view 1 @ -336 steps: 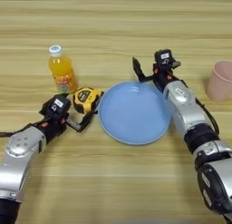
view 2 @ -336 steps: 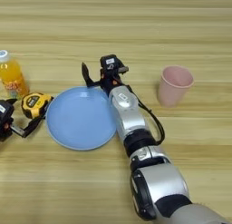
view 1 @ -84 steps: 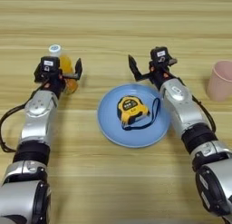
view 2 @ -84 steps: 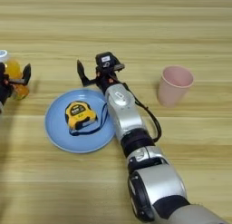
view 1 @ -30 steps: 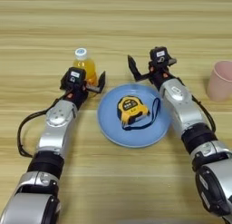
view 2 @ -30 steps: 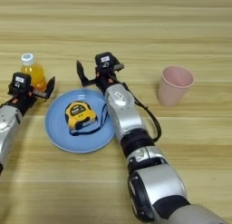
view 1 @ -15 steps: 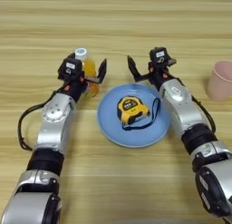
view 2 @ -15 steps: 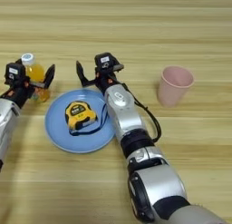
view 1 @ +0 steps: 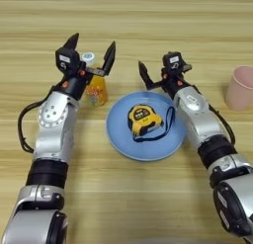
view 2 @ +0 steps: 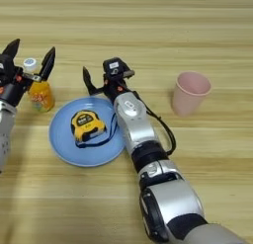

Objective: Move the objects on the table

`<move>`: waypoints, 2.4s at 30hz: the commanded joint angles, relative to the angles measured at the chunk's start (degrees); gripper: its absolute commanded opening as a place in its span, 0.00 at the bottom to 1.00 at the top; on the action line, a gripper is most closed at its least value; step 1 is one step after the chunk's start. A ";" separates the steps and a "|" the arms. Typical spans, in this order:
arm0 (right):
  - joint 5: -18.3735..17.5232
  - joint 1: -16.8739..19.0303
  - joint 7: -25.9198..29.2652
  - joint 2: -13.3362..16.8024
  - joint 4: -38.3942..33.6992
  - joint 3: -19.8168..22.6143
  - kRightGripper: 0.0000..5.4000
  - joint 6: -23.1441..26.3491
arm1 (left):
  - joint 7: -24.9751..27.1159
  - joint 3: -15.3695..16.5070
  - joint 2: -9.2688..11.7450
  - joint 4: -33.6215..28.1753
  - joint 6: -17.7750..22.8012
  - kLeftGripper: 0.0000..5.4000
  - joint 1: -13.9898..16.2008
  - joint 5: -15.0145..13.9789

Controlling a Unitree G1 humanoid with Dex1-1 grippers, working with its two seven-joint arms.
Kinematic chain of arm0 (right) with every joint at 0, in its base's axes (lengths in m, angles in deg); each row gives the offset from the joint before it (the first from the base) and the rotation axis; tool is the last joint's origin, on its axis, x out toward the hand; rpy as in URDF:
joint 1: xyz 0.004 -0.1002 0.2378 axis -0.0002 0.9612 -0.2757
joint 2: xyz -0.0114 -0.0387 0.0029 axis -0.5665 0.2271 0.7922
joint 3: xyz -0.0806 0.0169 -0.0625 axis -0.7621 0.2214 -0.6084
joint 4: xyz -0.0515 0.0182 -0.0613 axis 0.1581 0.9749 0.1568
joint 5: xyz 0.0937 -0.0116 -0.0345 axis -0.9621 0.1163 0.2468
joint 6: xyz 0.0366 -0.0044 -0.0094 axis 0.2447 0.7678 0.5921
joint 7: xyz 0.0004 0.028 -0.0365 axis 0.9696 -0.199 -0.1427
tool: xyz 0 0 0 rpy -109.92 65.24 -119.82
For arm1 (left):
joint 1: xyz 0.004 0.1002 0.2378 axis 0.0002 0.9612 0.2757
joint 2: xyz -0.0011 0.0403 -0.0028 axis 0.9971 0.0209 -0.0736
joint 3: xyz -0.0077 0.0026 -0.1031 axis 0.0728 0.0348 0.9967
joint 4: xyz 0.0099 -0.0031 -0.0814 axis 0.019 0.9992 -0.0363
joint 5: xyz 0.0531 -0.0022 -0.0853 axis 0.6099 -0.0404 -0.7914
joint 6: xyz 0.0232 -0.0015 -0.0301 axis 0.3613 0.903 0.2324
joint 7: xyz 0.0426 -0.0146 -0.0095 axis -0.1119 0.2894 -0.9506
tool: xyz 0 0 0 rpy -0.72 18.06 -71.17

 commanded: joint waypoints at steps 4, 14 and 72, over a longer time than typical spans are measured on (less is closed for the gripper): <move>0.06 0.73 0.32 0.18 -0.94 -0.04 1.00 0.51 | -2.93 4.43 2.44 2.45 -2.20 1.00 -3.10 -0.19; 0.05 0.94 0.48 0.36 -1.15 -0.11 1.00 0.68 | -5.86 10.90 6.13 5.61 -3.32 1.00 -6.70 -1.99; -3.68 26.46 12.75 4.01 -40.60 -10.65 1.00 21.21 | -19.57 3.72 8.98 25.73 2.12 1.00 -8.83 11.12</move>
